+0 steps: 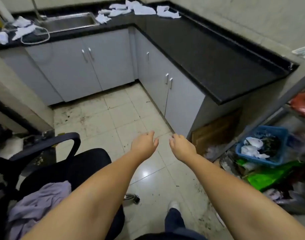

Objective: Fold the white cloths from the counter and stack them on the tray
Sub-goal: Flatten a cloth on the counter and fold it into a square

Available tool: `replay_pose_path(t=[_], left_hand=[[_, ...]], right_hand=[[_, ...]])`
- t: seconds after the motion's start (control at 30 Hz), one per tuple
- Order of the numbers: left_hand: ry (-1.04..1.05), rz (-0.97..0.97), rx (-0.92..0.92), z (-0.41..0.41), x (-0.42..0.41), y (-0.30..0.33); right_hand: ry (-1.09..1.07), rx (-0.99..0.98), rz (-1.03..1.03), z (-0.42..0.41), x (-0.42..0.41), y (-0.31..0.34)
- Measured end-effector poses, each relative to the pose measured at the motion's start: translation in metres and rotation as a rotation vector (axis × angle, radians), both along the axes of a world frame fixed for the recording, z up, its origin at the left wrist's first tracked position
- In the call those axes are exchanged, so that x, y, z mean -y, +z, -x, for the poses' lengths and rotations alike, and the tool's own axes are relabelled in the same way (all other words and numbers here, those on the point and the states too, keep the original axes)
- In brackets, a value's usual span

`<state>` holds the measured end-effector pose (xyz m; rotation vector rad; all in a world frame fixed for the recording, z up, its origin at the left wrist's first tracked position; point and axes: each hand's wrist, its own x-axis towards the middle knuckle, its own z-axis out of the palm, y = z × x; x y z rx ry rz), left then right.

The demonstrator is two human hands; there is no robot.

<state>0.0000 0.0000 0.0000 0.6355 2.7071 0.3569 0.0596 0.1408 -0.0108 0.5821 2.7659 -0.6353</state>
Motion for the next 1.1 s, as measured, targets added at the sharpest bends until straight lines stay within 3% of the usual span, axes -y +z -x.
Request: replay_pose_path(t=[0.23, 0.47, 0.87, 1.1], left_hand=[[0.149, 0.018, 0.115, 0.058, -0.053, -0.013], [0.264, 0.023, 0.133, 0.17, -0.057, -0.022], [0.2, 0.028, 0.05, 0.477, -0.054, 0.01], [0.113, 0.026, 0.061, 0.633, -0.097, 0.008]], right_hand=[[0.162, 0.158, -0.004, 0.066, -0.068, -0.018], [0.35, 0.201, -0.059, 0.191, -0.084, -0.029], [0.217, 0.101, 0.021, 0.495, -0.088, 0.002], [0.09, -0.021, 0.075, 0.648, -0.125, 0.006]])
